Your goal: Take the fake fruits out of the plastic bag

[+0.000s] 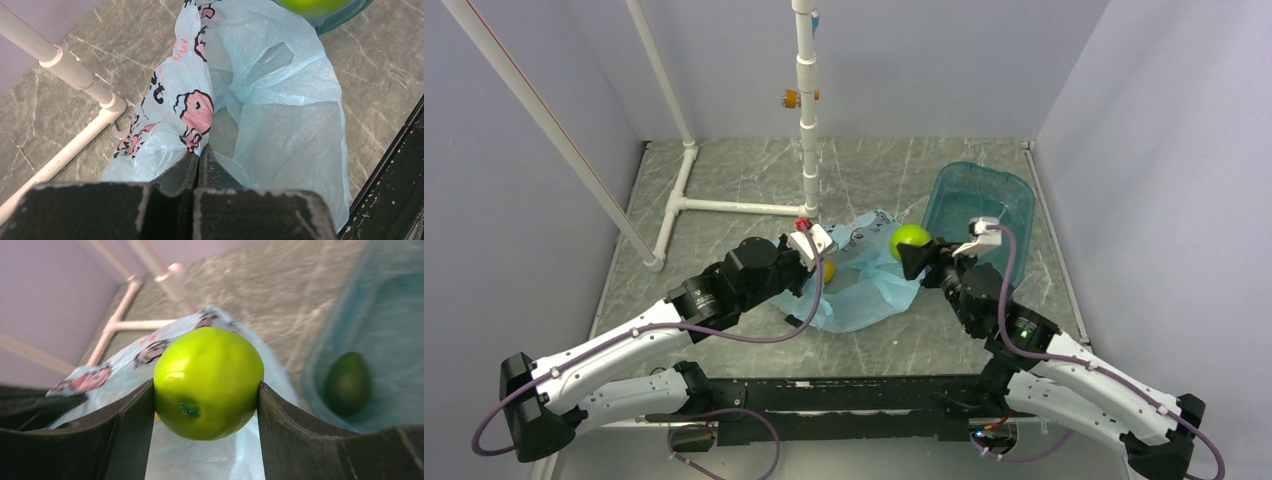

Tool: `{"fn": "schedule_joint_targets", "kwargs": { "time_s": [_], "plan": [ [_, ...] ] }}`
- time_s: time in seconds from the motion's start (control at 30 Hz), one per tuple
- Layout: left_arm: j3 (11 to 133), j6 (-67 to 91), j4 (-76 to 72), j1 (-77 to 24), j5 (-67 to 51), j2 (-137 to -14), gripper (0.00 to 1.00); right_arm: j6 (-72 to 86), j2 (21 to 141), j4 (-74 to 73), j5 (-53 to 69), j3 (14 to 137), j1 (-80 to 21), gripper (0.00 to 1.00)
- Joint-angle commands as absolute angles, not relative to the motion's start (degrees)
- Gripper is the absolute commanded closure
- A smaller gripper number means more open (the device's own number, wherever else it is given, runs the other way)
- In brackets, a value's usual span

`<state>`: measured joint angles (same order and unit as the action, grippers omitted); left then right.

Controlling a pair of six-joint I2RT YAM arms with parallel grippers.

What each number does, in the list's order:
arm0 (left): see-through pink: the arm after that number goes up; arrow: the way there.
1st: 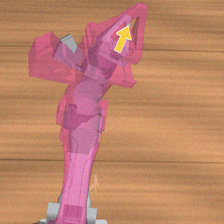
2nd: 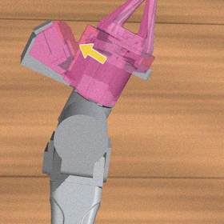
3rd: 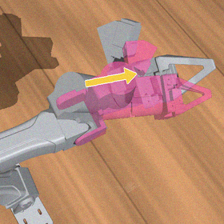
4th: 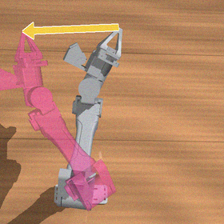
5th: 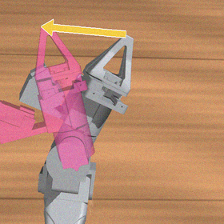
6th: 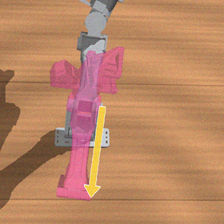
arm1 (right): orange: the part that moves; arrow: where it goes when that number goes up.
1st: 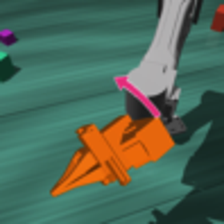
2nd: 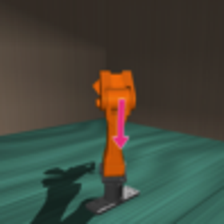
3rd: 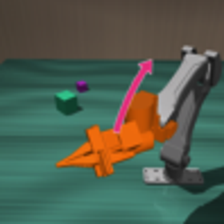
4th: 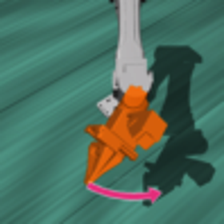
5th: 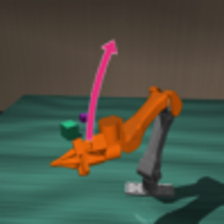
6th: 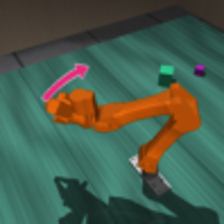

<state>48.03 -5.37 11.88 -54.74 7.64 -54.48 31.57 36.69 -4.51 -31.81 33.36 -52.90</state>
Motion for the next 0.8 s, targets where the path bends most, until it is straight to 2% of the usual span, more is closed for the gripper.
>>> {"fn": "schedule_joint_targets", "kwargs": {
  "time_s": [0.0, 0.13, 0.23, 0.5, 0.77],
  "plan": [
    [50.9, -6.4, 11.9, -54.9, 9.3, -54.3, 1.00, 35.8, 37.4, -25.3, -48.7, 40.9, -52.4, 0.91],
    [50.9, -6.4, 12.1, -55.0, 9.9, -54.0, 1.00, 47.2, 40.5, -37.4, -56.7, 43.1, -50.0, 0.91],
    [50.5, -6.6, 11.4, -55.0, 10.3, -54.1, 1.00, 53.3, 45.8, -45.2, -55.7, 45.1, -43.4, 0.92],
    [50.7, -6.5, 11.8, -55.4, 9.8, -54.9, 1.00, 41.6, 55.1, -32.7, -36.8, 43.2, -25.6, 0.91],
    [51.0, -6.8, 12.3, -56.0, 10.2, -55.4, 1.00, 34.9, 63.5, -25.3, -25.0, 42.2, -16.0, 0.77]
  ]
}}
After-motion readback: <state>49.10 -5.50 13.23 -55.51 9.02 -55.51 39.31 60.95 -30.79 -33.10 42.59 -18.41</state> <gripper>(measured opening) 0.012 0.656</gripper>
